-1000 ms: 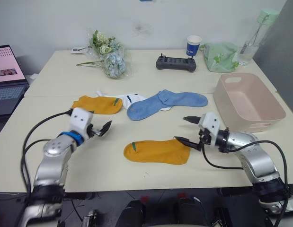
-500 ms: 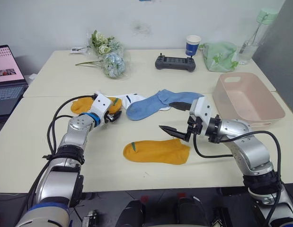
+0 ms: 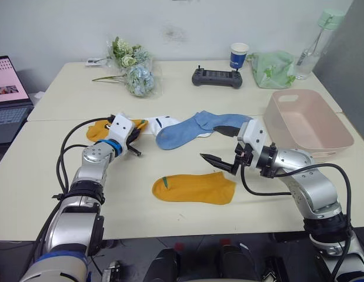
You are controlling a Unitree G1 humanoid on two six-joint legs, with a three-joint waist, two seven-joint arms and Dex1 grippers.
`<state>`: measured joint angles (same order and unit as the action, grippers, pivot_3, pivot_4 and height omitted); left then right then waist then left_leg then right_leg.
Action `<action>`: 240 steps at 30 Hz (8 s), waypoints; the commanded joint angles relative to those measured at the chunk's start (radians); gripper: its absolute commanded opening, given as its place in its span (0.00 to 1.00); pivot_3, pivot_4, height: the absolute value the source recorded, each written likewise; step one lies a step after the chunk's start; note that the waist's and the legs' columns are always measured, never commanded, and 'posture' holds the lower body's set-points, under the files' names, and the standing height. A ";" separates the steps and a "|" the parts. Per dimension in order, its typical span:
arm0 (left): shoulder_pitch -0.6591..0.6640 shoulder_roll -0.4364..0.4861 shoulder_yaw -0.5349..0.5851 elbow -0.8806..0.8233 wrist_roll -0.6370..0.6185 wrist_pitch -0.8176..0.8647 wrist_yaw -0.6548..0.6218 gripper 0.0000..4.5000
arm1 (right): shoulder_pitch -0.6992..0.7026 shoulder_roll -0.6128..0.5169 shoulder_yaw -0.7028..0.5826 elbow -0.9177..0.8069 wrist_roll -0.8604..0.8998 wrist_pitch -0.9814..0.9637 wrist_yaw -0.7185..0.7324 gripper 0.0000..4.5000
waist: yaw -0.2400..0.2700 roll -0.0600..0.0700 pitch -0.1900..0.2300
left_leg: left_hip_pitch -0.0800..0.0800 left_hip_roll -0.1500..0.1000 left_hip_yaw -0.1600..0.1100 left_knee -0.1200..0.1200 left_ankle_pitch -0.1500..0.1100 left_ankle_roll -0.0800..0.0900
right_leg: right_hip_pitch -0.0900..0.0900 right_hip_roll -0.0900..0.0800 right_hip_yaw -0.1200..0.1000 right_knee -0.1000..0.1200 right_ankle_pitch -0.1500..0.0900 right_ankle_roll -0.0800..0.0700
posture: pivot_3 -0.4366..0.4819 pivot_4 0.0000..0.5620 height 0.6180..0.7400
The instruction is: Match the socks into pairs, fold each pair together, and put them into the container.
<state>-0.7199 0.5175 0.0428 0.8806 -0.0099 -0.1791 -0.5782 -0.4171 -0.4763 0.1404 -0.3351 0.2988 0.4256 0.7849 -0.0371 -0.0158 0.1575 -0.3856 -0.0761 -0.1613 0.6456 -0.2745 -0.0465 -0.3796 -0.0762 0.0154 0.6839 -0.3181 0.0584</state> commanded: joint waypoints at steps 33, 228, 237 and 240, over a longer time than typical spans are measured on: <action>0.281 -0.043 -0.084 -1.056 -0.347 0.707 -0.189 0.93 | 0.075 -0.064 -0.073 0.111 -0.029 -0.008 -0.052 1.00 | 0.000 0.000 0.000 | 0.002 0.001 0.001 0.000 0.000 0.000 | 0.003 0.001 0.001 -0.001 0.001 0.001 | 0.48 0.27 1.00; 0.559 -0.237 0.047 -1.268 -0.447 0.990 0.167 0.09 | -0.009 -0.173 0.065 0.473 -0.301 -0.537 0.163 0.00 | 0.008 -0.001 0.001 | 0.002 0.000 0.002 0.001 0.000 0.000 | 0.006 0.000 0.001 -0.004 0.001 0.001 | 0.48 0.27 1.00; 0.599 0.032 0.077 -1.211 -0.383 0.820 -0.021 0.71 | 0.038 -0.240 0.044 0.419 -0.293 -0.590 0.209 0.63 | 0.008 -0.001 0.001 | 0.003 0.001 0.002 0.000 0.000 0.000 | 0.005 0.000 0.001 -0.003 0.001 0.001 | 0.48 0.27 1.00; 0.591 0.163 0.003 -1.132 -0.277 0.585 -0.170 0.77 | 0.017 -0.254 0.069 0.420 -0.305 -0.642 0.240 0.63 | 0.008 -0.001 0.001 | 0.003 0.001 0.002 0.000 0.000 0.000 | 0.006 0.000 0.001 -0.004 0.001 0.001 | 0.48 0.27 1.00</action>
<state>-0.1216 0.6501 0.0839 -0.2700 -0.3436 0.5366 -0.6704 -0.3752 -0.7272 0.2168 0.1211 -0.0163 -0.1723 1.0072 -0.0292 -0.0168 0.1589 -0.3827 -0.0753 -0.1594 0.6453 -0.2745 -0.0466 -0.3739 -0.0760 0.0162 0.6797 -0.3170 0.0591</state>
